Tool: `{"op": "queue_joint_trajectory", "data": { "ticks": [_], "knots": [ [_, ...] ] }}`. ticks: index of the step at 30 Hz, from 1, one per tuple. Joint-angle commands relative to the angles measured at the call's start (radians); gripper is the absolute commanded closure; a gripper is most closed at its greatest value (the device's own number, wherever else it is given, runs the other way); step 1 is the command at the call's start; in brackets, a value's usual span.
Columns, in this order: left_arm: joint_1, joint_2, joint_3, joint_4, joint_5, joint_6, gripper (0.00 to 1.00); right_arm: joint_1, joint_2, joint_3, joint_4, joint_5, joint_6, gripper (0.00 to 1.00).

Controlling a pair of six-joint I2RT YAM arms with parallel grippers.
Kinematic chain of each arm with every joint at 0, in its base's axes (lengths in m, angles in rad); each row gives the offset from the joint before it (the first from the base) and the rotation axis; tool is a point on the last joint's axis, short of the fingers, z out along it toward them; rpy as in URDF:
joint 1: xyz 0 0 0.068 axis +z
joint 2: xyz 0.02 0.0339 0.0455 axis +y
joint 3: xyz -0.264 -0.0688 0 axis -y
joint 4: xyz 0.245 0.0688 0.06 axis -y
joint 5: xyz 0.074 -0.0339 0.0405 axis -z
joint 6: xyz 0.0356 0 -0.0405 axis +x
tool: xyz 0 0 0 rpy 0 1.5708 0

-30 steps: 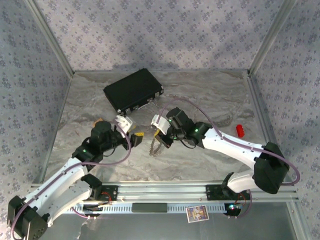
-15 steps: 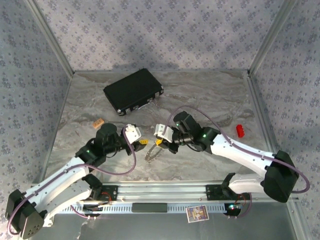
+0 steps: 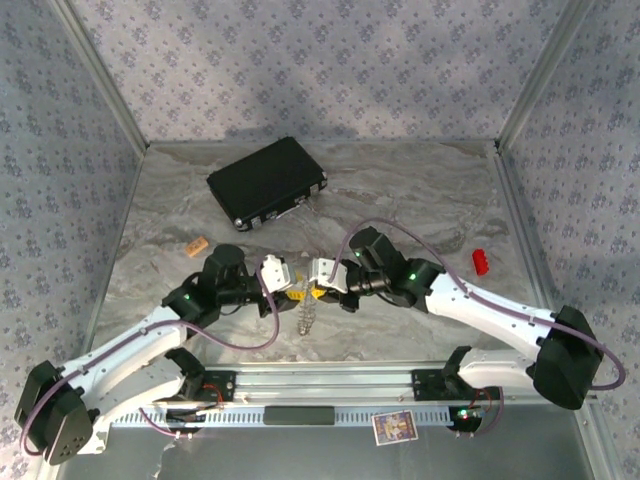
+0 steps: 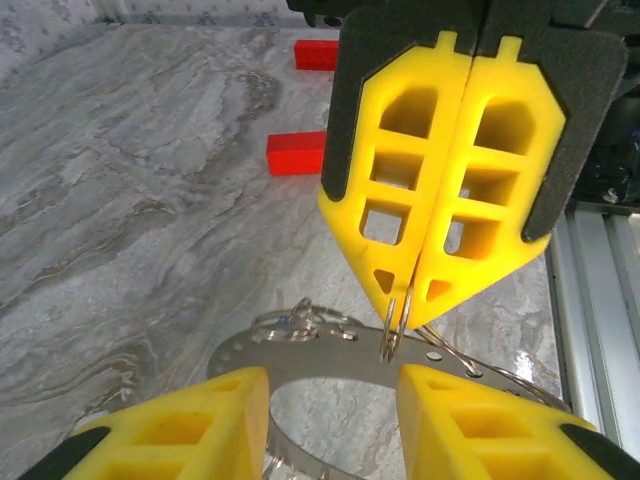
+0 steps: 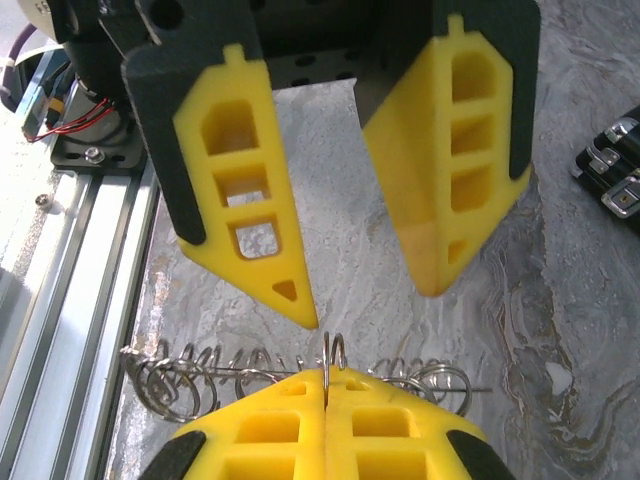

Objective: Put the keys on the keyring

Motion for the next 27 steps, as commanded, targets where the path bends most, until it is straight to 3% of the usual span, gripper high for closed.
{"op": "queue_joint_trajectory", "data": {
  "ticks": [1, 17, 24, 25, 27],
  "knots": [
    [-0.007, 0.007, -0.016, 0.049, 0.06, 0.016, 0.64, 0.018, -0.02, 0.0, 0.021, 0.009, -0.032, 1.0],
    [-0.011, 0.012, -0.026, 0.094, 0.091, -0.001, 0.78, 0.054, -0.008, 0.002, 0.079, 0.051, -0.016, 1.0],
    [-0.012, 0.006, -0.027, 0.112, 0.126, -0.007, 0.98, 0.056, -0.006, -0.006, 0.093, 0.066, 0.004, 1.0],
    [-0.014, 0.002, -0.029, 0.115, 0.128, -0.009, 1.0, 0.054, -0.009, -0.01, 0.09, 0.074, 0.007, 0.98],
    [-0.014, -0.007, -0.038, 0.125, 0.127, -0.01, 1.0, 0.041, -0.017, -0.029, 0.089, 0.092, 0.012, 0.83]
  ]
}}
